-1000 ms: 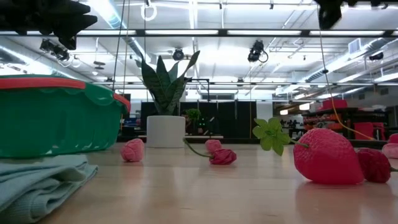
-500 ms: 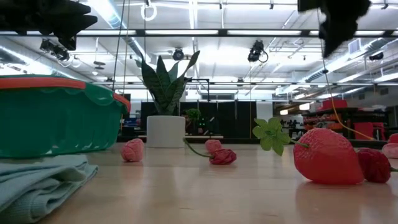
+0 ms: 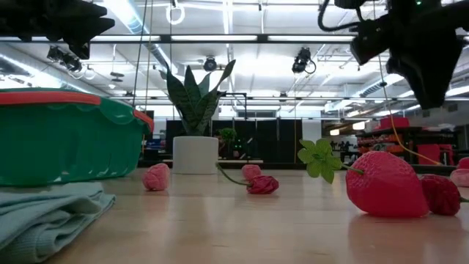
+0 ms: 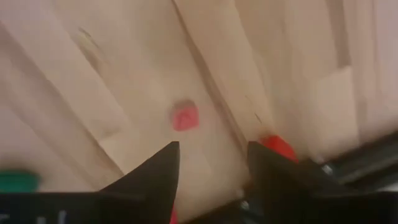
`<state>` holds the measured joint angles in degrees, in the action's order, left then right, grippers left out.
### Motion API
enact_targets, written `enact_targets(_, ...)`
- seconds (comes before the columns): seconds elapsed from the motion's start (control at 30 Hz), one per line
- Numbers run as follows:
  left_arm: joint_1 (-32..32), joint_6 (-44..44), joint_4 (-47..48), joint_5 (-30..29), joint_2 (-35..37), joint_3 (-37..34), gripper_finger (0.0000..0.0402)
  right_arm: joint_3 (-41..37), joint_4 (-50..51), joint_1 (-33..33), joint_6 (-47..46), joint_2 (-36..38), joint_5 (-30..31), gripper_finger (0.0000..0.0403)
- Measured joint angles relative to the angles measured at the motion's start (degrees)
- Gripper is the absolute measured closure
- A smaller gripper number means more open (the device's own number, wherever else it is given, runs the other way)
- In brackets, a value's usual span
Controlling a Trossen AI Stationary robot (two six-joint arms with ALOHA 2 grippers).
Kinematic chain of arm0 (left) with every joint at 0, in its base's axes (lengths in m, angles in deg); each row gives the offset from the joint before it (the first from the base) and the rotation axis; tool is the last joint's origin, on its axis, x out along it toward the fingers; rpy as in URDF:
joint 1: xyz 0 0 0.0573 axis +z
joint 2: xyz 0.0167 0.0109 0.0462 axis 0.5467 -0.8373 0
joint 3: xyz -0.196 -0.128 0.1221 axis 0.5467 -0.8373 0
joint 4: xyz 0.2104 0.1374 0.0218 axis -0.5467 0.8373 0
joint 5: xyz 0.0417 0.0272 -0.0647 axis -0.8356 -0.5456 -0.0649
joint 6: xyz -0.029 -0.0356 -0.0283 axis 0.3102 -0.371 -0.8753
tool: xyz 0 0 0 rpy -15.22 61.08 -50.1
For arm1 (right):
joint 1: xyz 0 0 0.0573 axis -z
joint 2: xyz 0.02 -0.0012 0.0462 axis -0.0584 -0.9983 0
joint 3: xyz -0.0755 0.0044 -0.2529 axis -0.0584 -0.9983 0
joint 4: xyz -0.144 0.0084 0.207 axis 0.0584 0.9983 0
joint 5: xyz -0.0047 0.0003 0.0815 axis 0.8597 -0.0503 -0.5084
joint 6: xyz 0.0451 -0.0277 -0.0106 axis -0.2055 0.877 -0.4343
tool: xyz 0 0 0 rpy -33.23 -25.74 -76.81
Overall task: Pick and placing Produce into tupperware
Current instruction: Put the red strawberry into the blue basket
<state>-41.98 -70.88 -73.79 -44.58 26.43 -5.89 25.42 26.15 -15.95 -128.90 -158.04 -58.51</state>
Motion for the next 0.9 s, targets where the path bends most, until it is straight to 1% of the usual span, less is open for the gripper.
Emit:
enact_targets(0.1, 0.0, 0.0, 0.0, 0.0, 0.0, 0.0, 0.0270, -0.6, 2.3, 0.0, -1.2, 0.1, 0.6, 0.0187)
enact_targets(0.23, 0.0, -1.9, 0.0, 0.0, 0.0, 0.0, 0.0269, -3.3, 2.3, 0.0, -2.4, 1.3, 0.6, 0.0175)
enact_targets(0.4, 0.0, -4.8, 0.5, 0.0, 0.0, 0.0, 0.0264, -9.8, 2.4, 0.0, -2.4, 3.1, -0.3, 0.0168)
enact_targets(0.67, 0.0, -5.0, 0.9, 0.0, 0.0, 0.0, 0.0273, -19.0, 1.9, 1.8, -0.2, 4.5, -1.2, 0.0167)
enact_targets(0.77, 0.0, -5.0, 0.9, 0.0, 0.0, 0.0, 0.0273, -19.4, 2.6, 3.5, 1.5, 4.2, -1.2, 0.0167)
enact_targets(0.9, 0.0, -5.0, 0.9, 0.0, 0.0, 0.0, 0.0268, -19.0, -0.1, 5.2, 1.7, 4.2, 2.4, 0.0167)
